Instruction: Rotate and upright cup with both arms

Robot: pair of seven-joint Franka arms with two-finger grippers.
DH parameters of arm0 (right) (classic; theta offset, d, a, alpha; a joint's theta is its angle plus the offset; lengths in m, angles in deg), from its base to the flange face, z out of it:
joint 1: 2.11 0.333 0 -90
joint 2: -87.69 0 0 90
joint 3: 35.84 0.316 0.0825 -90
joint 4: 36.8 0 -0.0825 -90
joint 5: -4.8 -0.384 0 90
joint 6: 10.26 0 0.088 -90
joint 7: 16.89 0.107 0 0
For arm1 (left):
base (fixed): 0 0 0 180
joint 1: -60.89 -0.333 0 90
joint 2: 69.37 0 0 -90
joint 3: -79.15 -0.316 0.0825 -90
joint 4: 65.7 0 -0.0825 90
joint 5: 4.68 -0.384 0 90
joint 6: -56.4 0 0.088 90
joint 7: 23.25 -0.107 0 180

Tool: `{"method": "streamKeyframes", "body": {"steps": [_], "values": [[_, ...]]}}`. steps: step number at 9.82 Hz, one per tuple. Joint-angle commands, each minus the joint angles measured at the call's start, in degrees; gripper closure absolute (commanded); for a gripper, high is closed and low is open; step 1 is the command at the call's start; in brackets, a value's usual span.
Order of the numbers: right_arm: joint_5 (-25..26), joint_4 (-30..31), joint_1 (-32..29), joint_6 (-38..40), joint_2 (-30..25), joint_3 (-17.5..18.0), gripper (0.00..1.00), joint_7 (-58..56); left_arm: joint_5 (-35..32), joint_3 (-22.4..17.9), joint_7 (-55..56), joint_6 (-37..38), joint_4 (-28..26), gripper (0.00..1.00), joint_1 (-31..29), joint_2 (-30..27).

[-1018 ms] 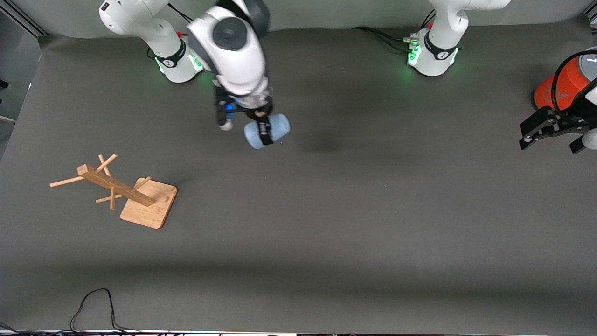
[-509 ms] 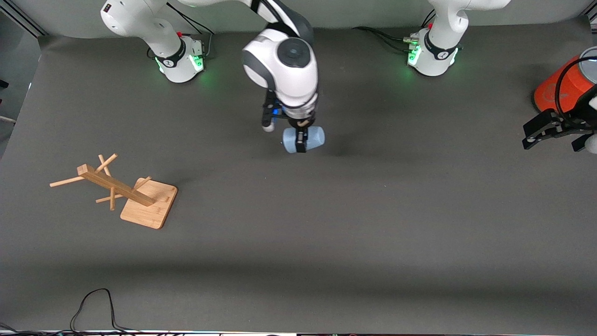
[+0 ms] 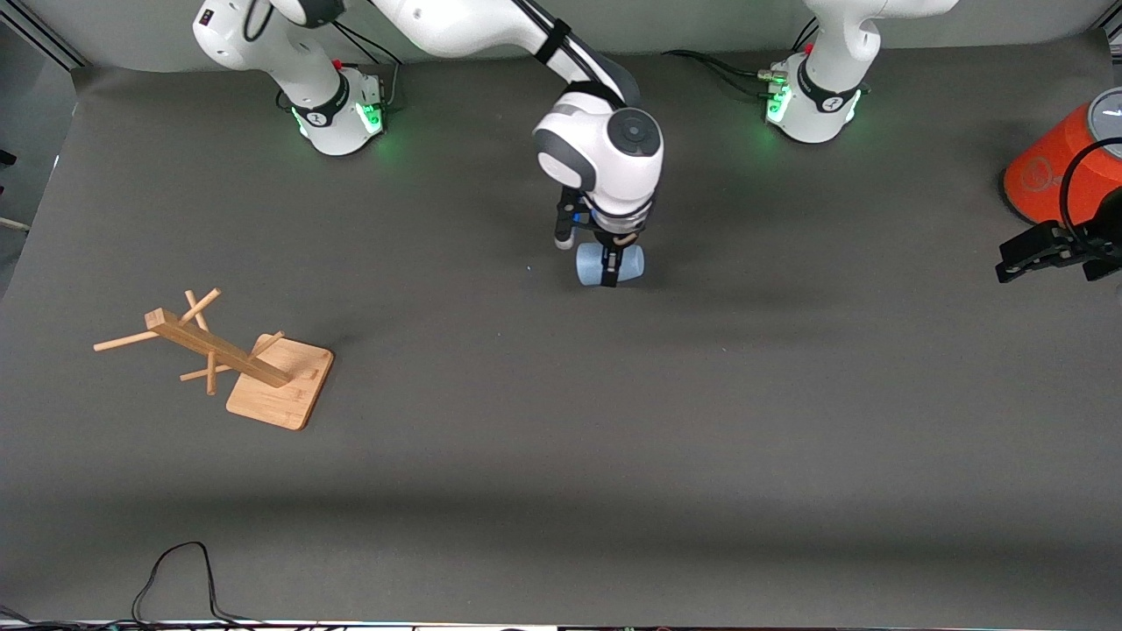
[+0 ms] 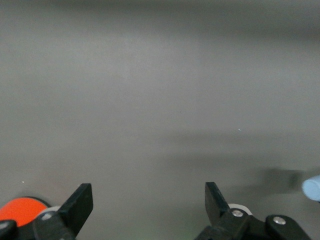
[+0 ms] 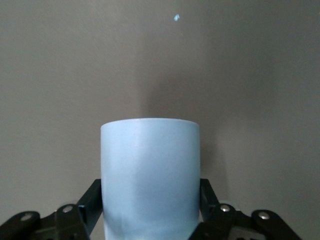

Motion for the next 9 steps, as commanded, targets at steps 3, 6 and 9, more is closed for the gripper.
{"method": "streamKeyframes", "body": {"steps": [3, 6, 9], "values": [[1.19, -2.7, 1.26, -6.13, 5.87, -0.69, 0.29, 2.63, 5.73, 0.1, 1.45, 1.36, 0.36, 0.0, -2.65, 1.7], [1.19, -2.7, 1.26, -7.46, 6.93, -0.69, 0.2, 3.24, 7.16, 0.18, 1.54, 0.74, -0.08, 0.0, -2.04, 3.63], [1.11, -2.7, 1.35, -7.46, 7.2, -0.69, 0.08, 3.24, 7.16, 1.32, 1.54, -0.57, -0.43, 0.0, -0.04, 5.3]]}}
